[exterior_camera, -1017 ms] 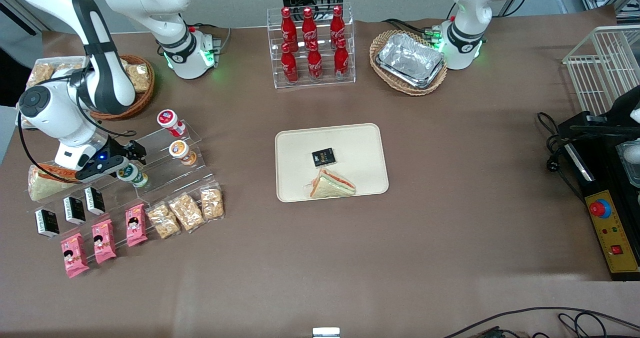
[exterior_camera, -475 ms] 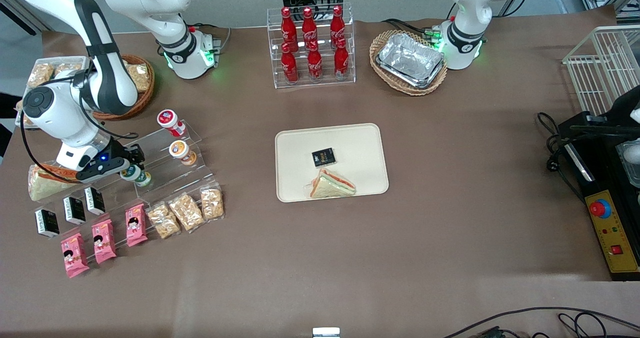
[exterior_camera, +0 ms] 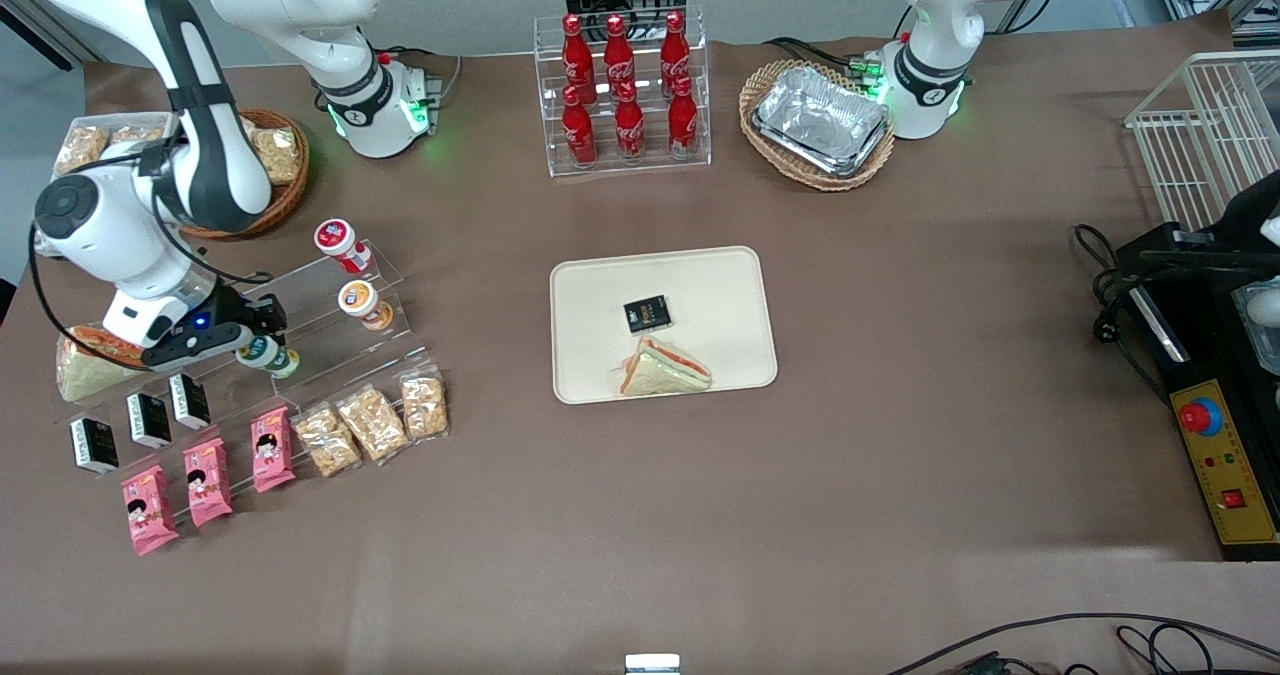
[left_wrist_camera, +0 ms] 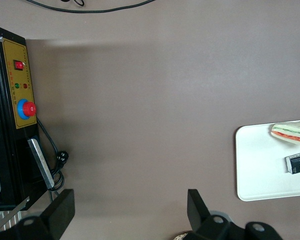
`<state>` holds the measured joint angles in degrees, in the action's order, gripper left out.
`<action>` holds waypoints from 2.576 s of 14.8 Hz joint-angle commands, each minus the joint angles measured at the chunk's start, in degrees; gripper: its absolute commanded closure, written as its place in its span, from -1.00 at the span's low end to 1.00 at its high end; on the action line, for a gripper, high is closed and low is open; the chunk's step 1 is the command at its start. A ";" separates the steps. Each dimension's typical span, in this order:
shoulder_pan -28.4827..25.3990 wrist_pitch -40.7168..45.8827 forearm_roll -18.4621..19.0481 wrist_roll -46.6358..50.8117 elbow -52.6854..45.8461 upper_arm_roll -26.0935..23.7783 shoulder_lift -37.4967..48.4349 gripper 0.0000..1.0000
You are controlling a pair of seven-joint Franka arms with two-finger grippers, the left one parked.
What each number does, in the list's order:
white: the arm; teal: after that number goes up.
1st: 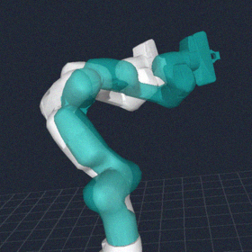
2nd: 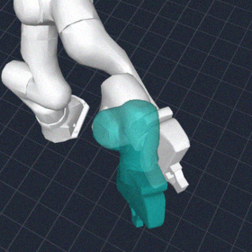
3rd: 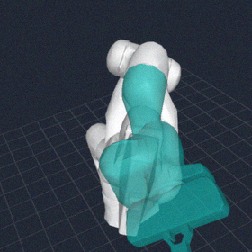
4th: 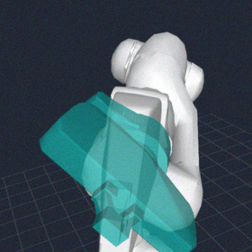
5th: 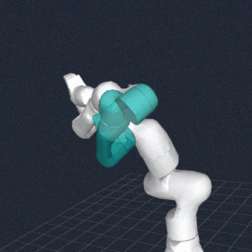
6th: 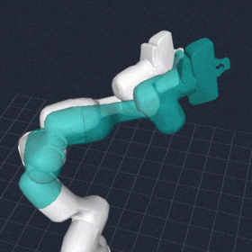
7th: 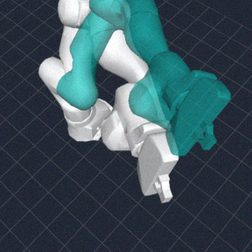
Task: Place green gum on tray
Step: 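Lower the right gripper and close it on the green-lidded gum bottle, then lift the gum bottle out of the rack and carry it to the tray, then lower the gum bottle onto the white tray beside the black card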
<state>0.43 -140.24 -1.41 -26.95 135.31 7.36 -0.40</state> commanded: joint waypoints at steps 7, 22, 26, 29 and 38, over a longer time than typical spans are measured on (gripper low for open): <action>-5.17 44.05 -0.70 8.05 -32.89 -0.24 -0.30 0.36; -41.19 39.02 -5.89 73.58 -33.20 -1.47 -1.26 0.31; -46.74 18.65 -3.78 82.32 -18.72 -1.38 -2.32 0.31; -47.01 4.22 -3.69 82.68 -10.26 -1.38 -6.26 0.31; -50.26 -8.74 -3.78 89.53 -9.19 -1.47 -18.85 0.31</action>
<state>-47.74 -146.99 -6.07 59.50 126.58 5.60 -17.48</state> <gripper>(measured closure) 0.427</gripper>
